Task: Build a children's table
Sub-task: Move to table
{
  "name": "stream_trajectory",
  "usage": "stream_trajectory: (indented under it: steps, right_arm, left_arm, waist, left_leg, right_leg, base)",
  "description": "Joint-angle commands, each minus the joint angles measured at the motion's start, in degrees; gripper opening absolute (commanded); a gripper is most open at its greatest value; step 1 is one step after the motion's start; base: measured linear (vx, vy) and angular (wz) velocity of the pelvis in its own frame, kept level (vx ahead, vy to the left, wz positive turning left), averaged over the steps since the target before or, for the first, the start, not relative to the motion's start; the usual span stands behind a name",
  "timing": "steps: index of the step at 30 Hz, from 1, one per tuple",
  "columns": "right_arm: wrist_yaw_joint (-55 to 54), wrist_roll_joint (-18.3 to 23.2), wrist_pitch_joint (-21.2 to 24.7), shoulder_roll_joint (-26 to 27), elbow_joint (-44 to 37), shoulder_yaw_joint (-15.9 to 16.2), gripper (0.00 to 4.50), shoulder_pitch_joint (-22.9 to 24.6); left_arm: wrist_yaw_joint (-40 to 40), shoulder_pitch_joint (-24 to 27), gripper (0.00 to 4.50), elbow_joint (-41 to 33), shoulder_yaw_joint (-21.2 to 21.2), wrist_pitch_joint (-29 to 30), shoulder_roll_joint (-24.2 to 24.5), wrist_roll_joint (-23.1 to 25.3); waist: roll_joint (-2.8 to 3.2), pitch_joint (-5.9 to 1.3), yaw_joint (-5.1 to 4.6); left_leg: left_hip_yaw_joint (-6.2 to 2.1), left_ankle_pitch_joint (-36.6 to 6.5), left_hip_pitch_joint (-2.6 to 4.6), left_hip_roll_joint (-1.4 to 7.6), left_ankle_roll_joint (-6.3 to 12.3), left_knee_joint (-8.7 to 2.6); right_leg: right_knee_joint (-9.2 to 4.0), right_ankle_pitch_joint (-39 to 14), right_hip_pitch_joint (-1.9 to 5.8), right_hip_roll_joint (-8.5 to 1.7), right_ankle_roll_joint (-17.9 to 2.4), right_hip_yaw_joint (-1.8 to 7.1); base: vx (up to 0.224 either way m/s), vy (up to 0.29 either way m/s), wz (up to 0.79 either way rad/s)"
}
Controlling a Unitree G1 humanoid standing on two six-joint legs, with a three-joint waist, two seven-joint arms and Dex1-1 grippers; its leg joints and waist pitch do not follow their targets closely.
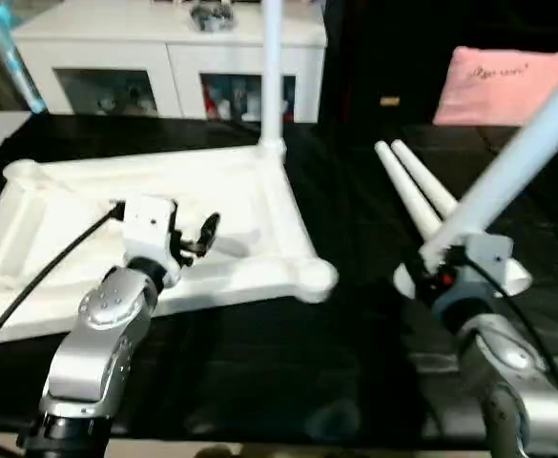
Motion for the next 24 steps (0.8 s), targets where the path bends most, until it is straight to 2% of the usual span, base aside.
stream_trajectory:
  steps: [1, 2, 3, 4, 5, 6, 7, 8, 9, 10, 11, 12, 13, 14, 15, 16, 17, 18, 19, 20, 23, 24]
  right_arm:
    - [0.09, 1.67, 0.51, 0.71, -1.94, 0.12, 1.96, -0.52]
    - [0.18, 2.02, 1.19, 0.80, -2.38, 0.05, 1.96, -0.58]
    - [0.10, 1.97, 1.62, 0.76, -2.61, 0.08, 1.96, -0.63]
    - [0.01, 1.94, 1.87, 0.72, -2.76, 0.11, 1.96, -0.65]
    - [0.00, 1.73, 1.68, 0.55, -2.75, 0.15, 1.96, -0.70]
    - [0.02, 1.67, 1.49, 0.43, -2.70, 0.11, 1.96, -0.75]
    - [0.02, 1.93, 1.55, 0.35, -2.67, -0.24, 1.96, -0.85]
    - [-0.02, 2.03, 1.63, 0.32, -2.64, -0.42, 1.96, -0.91]
    - [-0.07, 2.09, 1.68, 0.27, -2.60, -0.61, 1.96, -0.98]
    - [-0.05, 2.03, 1.69, 0.18, -2.51, -0.72, 1.96, -1.01]
    - [-0.02, 1.99, 1.72, 0.12, -2.48, -0.79, 1.96, -1.03]
    - [0.01, 1.89, 1.67, -0.01, -2.48, -0.78, 1.96, -1.03]
    - [0.04, 1.65, 1.36, -0.18, -2.45, -0.70, 1.96, -1.06]
    - [0.03, 1.63, 1.34, -0.20, -2.45, -0.69, 1.96, -1.07]
    - [0.20, 1.03, 0.67, -0.93, -2.41, -0.26, 1.96, -1.18]
    - [0.20, 1.03, 0.67, -0.93, -2.41, -0.26, 1.96, -1.18]
    - [0.45, 0.66, 0.28, -1.44, -2.30, 0.05, 1.96, -1.26]
    - [0.82, -0.07, -0.34, -2.31, -2.03, 0.54, 1.96, -1.49]
    - [1.11, -0.51, -0.68, -2.88, -1.84, 0.81, 1.96, -1.69]
    - [1.48, -0.92, -0.86, -3.61, -1.47, 0.91, 1.96, -2.18]
    - [2.33, -0.27, -0.94, -4.42, -0.64, 0.07, 1.96, -3.47]
    - [2.44, -0.16, -0.85, -4.56, -0.50, -0.06, 1.96, -3.73]
  left_arm:
    - [0.86, 0.23, 3.78, 0.20, 0.33, 0.52, 0.73, 1.86]
    - [0.86, 0.14, 3.78, 0.32, 0.65, 0.71, 0.52, 1.60]
    - [0.74, 0.09, 3.78, 0.27, 0.73, 0.59, 0.50, 1.54]
    - [0.62, 0.06, 3.78, 0.24, 0.79, 0.51, 0.47, 1.59]
    - [1.14, -0.13, 3.78, 0.23, 1.92, 0.81, -0.66, 0.30]
    - [1.58, -0.31, 3.78, 0.19, 2.77, 1.10, -1.53, -0.67]
    - [1.72, -0.56, 3.78, -0.07, 2.55, 1.25, -1.40, -0.34]
    - [1.54, -0.60, 3.78, -0.18, 2.17, 1.39, -1.03, 0.06]
    - [1.36, -0.62, 3.78, -0.31, 1.77, 1.64, -0.64, 0.52]
    - [1.21, -0.49, 3.78, -0.47, 1.50, 1.76, -0.55, 0.67]
    - [1.12, -0.40, 3.78, -0.59, 1.32, 1.84, -0.50, 0.77]
    - [0.98, -0.25, 3.78, -0.87, 1.19, 1.85, -0.62, 0.74]
    - [0.93, -0.18, 3.78, -1.05, 1.11, 1.88, -0.76, 0.74]
    - [0.93, -0.18, 3.78, -1.06, 1.11, 1.89, -0.78, 0.75]
    - [0.61, -0.16, 3.78, -1.19, 1.06, 2.02, -1.12, 1.02]
    - [0.61, -0.16, 3.78, -1.19, 1.06, 2.02, -1.12, 1.02]
    - [0.33, -0.18, 3.78, -1.16, 0.94, 1.98, -1.20, 1.22]
    - [-0.72, -0.09, 3.78, -1.08, 0.39, 1.85, -0.93, 1.14]
    - [-1.65, 0.00, 3.78, -1.02, -0.15, 1.53, -0.55, 1.10]
    - [-3.40, 0.04, 3.78, -0.86, -1.09, 1.00, 0.15, 0.69]
    - [-7.60, -0.76, 3.78, -0.15, -2.54, 1.76, 1.09, -1.34]
    - [-8.47, -1.01, 3.78, 0.11, -2.86, 2.06, 1.27, -1.73]
  waist:
    - [2.07, -3.10, -2.42]
    - [2.68, -2.99, -2.75]
    - [3.10, -2.62, -2.57]
    - [3.02, -2.72, -2.93]
    - [2.95, -2.73, -2.99]
    - [2.93, -3.02, -3.20]
    - [2.11, -3.10, -3.24]
    - [2.11, -3.08, -2.86]
    - [1.15, -2.71, -2.83]
    - [-0.14, -2.59, -2.21]
    - [-0.88, -2.51, -1.90]
    - [-1.45, -2.21, -1.11]
    - [-1.61, -1.71, -0.85]
    - [-1.34, -1.64, -0.87]
    - [-0.67, -1.65, -1.22]
    - [-0.31, -1.81, -1.89]
    - [0.03, -1.91, -2.10]
    - [0.08, -2.13, -2.23]
    - [0.22, -2.18, -2.16]
    - [-0.12, -2.27, -1.90]
    - [-0.29, -2.34, -1.64]
    - [-0.05, -2.36, -1.56]
  left_leg:
    - [-3.61, -10.38, 3.21, 5.38, 5.63, -10.71]
    - [-3.91, -11.36, 2.35, 5.46, 2.79, -11.56]
    - [-5.05, -12.25, 2.03, 6.14, -5.59, -11.92]
    - [-6.48, -14.20, 3.02, 8.23, -12.88, -12.21]
    - [-7.44, -14.56, 3.47, 9.47, -12.82, -12.57]
    - [-7.58, -13.69, 3.79, 9.57, -11.37, -12.31]
    - [-6.90, -11.94, 3.08, 8.41, -8.89, -12.00]
    - [-5.89, -12.67, 2.57, 7.27, -9.26, -11.75]
    - [-3.69, -18.41, 1.12, 5.10, -11.24, -11.43]
    - [-2.01, -18.20, 0.47, 4.07, -9.26, -10.28]
    - [-1.14, -16.37, 0.50, 3.77, -6.54, -9.61]
    - [-0.14, -12.21, 1.40, 3.93, -1.91, -8.38]
    - [0.30, -8.96, 1.74, 4.20, 0.59, -7.77]
    - [0.27, -8.44, 1.59, 4.63, 0.91, -8.00]
    - [0.18, -11.19, 1.45, 5.45, -0.13, -9.41]
    - [-0.26, -15.70, 1.33, 6.21, -1.86, -10.80]
    - [-0.37, -17.43, 1.29, 6.40, -2.57, -11.25]
    - [-0.28, -18.58, 1.07, 6.44, -3.32, -11.55]
    - [-0.18, -18.31, 1.06, 6.41, -3.52, -11.51]
    - [0.32, -15.65, 0.89, 6.24, -2.90, -11.28]
    - [0.81, -12.58, 0.83, 6.15, -1.29, -10.89]
    - [0.97, -11.82, 0.94, 6.25, -1.08, -10.85]
  right_leg:
    - [1.53, -14.62, -0.81, 0.59, -10.30, -4.87]
    - [3.94, -9.85, -0.42, 0.42, -8.49, -6.18]
    - [3.89, -3.84, 0.29, -0.83, -5.53, -7.27]
    - [3.69, -3.18, 0.39, -1.76, -4.13, -7.72]
    - [3.91, -6.45, 0.65, -2.68, -1.93, -7.60]
    - [3.93, -6.63, 1.03, -3.18, -1.76, -7.58]
    - [2.48, -5.23, 2.53, -4.37, -2.83, -7.20]
    - [1.44, -4.29, 3.04, -4.80, -3.60, -7.01]
    - [-1.08, -4.62, 4.34, -6.55, -5.36, -6.12]
    - [-3.12, -9.92, 4.79, -9.14, -6.41, -4.91]
    - [-4.00, -14.95, 4.91, -10.23, -6.63, -4.29]
    - [-5.66, -26.44, 4.23, -11.33, -7.40, -3.48]
    - [-6.91, -37.32, 3.82, -11.61, -7.71, -3.52]
    - [-6.97, -39.80, 3.84, -11.45, -8.03, -3.77]
    - [-6.36, -39.83, 3.57, -9.63, -8.34, -4.85]
    - [-5.21, -34.49, 3.64, -8.08, -8.39, -5.63]
    - [-4.75, -31.41, 3.76, -7.78, -8.52, -5.83]
    - [-4.33, -26.31, 4.05, -7.94, -9.01, -5.93]
    - [-4.25, -24.50, 4.07, -8.13, -9.24, -5.89]
    - [-4.20, -20.81, 4.20, -8.62, -9.89, -5.64]
    - [-4.20, -20.47, 4.28, -8.90, -10.72, -5.55]
    - [-4.13, -19.49, 4.12, -8.79, -11.18, -5.55]
  base:
    - [-0.012, 0.139, 0.07]
    - [-0.037, 0.283, 0.09]
    - [-0.057, 0.246, 0.01]
    - [-0.079, 0.299, 0.02]
    - [-0.054, 0.155, 0.00]
    - [-0.052, 0.082, -0.03]
    - [0.000, 0.000, 0.00]
    - [-0.080, 0.041, -0.04]
    - [-0.094, -0.004, -0.05]
    - [-0.129, -0.042, -0.04]
    - [-0.079, -0.054, -0.04]
    - [-0.062, -0.075, 0.04]
    - [0.000, 0.000, 0.00]
    - [-0.058, -0.055, 0.01]
    - [-0.050, -0.030, -0.06]
    - [-0.061, -0.029, -0.12]
    - [0.000, 0.000, 0.00]
    - [0.000, 0.000, 0.00]
    - [0.000, 0.000, 0.00]
    - [0.000, 0.000, 0.00]
    - [0.000, 0.000, 0.00]
    - [0.000, 0.000, 0.00]
